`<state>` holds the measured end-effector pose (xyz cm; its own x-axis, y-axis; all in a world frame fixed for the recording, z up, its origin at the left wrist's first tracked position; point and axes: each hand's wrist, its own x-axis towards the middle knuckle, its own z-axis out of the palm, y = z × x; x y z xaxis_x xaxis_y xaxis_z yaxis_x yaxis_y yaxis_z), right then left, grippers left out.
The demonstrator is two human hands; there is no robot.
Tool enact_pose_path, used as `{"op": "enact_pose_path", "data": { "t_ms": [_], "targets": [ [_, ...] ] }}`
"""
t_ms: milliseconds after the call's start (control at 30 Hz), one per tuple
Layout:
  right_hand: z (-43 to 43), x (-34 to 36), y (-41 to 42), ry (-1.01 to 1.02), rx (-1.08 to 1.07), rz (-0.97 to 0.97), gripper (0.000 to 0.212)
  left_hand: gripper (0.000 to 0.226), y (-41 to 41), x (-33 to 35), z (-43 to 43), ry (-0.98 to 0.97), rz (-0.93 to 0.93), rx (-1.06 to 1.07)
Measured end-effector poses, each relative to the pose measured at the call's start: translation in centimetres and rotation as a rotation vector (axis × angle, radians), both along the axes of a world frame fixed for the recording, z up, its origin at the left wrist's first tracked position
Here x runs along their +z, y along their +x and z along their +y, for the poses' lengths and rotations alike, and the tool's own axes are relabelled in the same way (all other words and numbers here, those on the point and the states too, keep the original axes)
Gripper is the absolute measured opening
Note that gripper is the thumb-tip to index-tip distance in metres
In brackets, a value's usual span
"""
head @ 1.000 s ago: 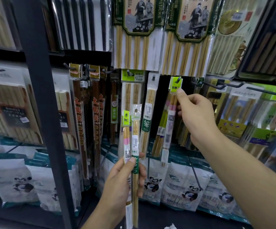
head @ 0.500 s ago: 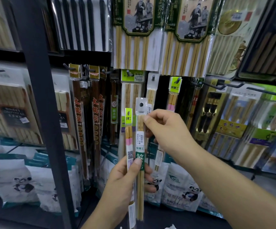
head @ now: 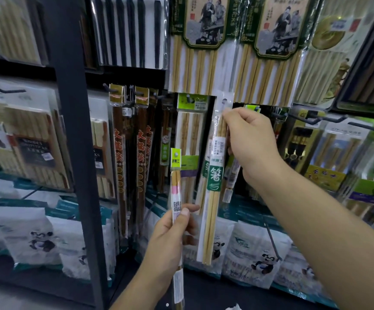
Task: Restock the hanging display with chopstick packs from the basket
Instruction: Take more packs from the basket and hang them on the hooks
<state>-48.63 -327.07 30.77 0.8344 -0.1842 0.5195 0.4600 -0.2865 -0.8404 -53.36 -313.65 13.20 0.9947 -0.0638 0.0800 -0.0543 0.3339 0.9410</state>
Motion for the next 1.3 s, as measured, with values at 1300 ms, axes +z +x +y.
{"op": "enact_pose_path", "data": {
  "t_ms": [1300],
  "targets": [
    [-5.6,-2.2,-2.7,-0.102,0.07,0.009,0.025,0.015,0.3,7.2,-4.9,0.077,-0.356,-0.089]
  ]
}}
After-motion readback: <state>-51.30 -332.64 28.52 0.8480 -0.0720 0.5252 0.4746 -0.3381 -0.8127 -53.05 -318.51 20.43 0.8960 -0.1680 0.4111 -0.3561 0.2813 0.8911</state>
